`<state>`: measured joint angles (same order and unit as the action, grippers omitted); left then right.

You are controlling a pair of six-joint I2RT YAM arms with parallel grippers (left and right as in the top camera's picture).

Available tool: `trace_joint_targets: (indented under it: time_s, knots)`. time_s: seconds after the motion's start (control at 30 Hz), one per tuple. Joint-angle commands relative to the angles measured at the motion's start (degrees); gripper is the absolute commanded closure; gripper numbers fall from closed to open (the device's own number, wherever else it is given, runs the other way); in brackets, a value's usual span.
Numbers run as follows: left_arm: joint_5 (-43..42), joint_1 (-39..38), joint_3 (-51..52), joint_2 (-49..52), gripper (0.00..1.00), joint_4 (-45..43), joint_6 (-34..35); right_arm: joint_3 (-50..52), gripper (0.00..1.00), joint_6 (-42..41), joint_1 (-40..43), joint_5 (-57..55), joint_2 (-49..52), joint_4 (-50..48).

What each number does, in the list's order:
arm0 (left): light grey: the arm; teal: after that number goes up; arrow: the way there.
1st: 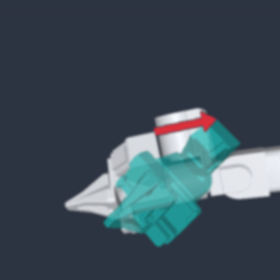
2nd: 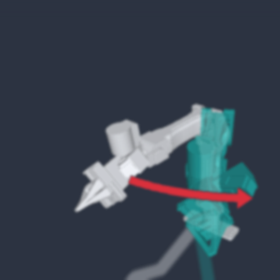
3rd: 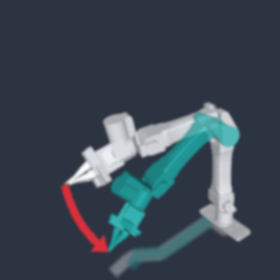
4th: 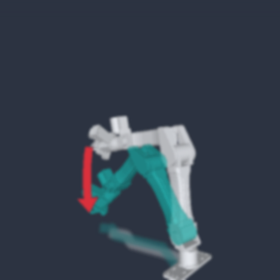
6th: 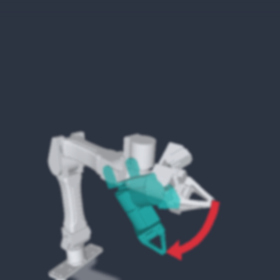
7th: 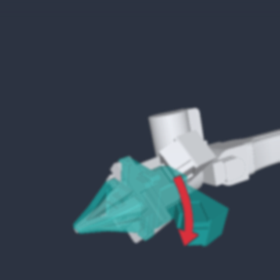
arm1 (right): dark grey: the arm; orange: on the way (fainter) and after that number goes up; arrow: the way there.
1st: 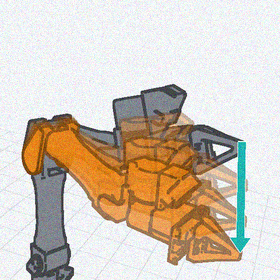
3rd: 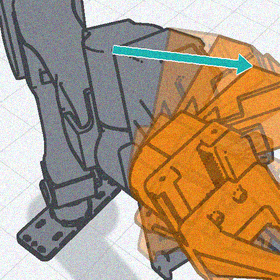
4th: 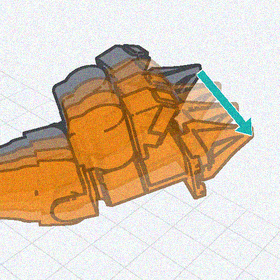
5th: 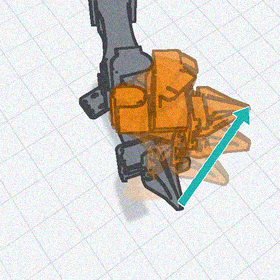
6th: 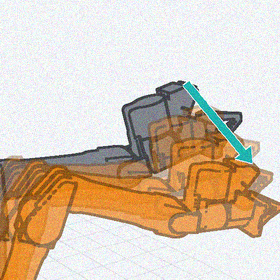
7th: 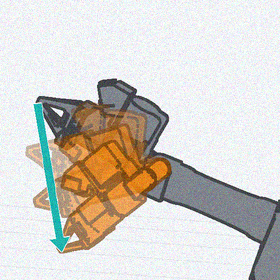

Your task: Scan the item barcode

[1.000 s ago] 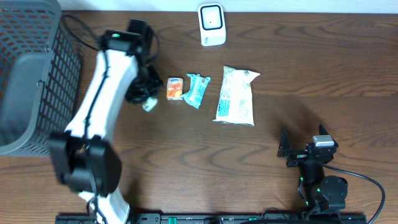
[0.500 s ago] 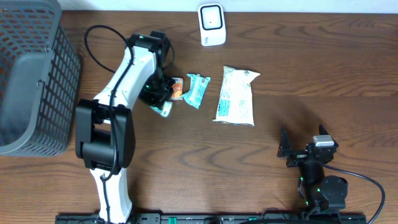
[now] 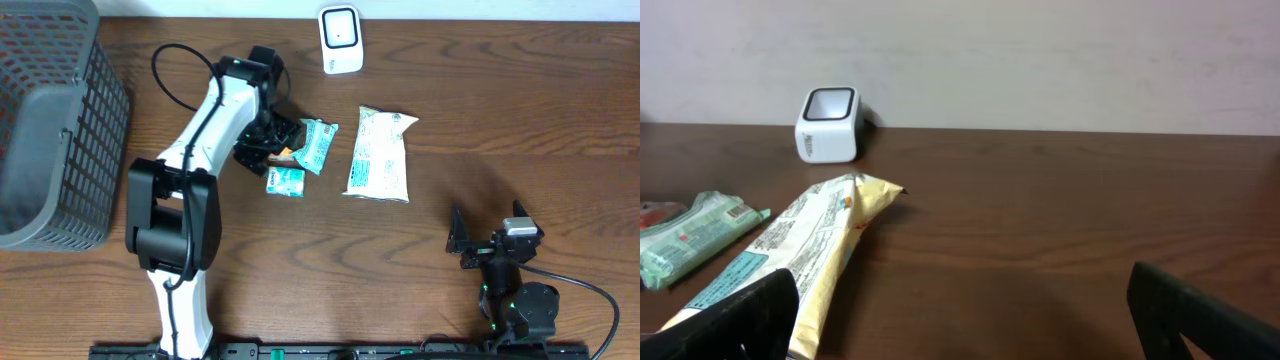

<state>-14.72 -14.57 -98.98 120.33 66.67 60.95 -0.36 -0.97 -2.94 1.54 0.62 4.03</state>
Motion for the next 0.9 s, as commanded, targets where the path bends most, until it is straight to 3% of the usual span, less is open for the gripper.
trace_joint_targets:
  time_s: [0.0, 0.23, 0.37, 0.47, 0.53, 0.87]
  knots:
    - [2.43, 2.75, -2.32, -4.72, 0.24, 1.44, -8.48, 0.04, 0.01, 0.42, -0.39, -0.11, -0.31, 0.28]
    - [9.46, 4.55, -2.32, -17.86, 0.24, 6.23, -23.98, 0.04, 0.01, 0.39, -0.39, -0.09, -0.31, 0.28]
    - [18.03, 4.55, -2.29, -25.73, 0.23, 10.29, -22.77, 0.04, 0.01, 0.42, -0.39, -0.09, -0.31, 0.26]
    - [24.72, 4.94, -2.29, -30.38, 0.19, 13.11, -16.15, 0.04, 0.01, 0.42, -0.39, -0.09, -0.31, 0.28]
    - [26.14, 5.51, -2.29, -32.79, 0.02, 14.47, -13.86, 0.04, 0.01, 0.39, -0.37, -0.11, -0.31, 0.26]
    - [27.61, 6.54, -1.68, -34.71, 0.02, 21.0, -9.4, 0.04, 0.01, 0.42, -0.37, -0.09, -0.31, 0.28]
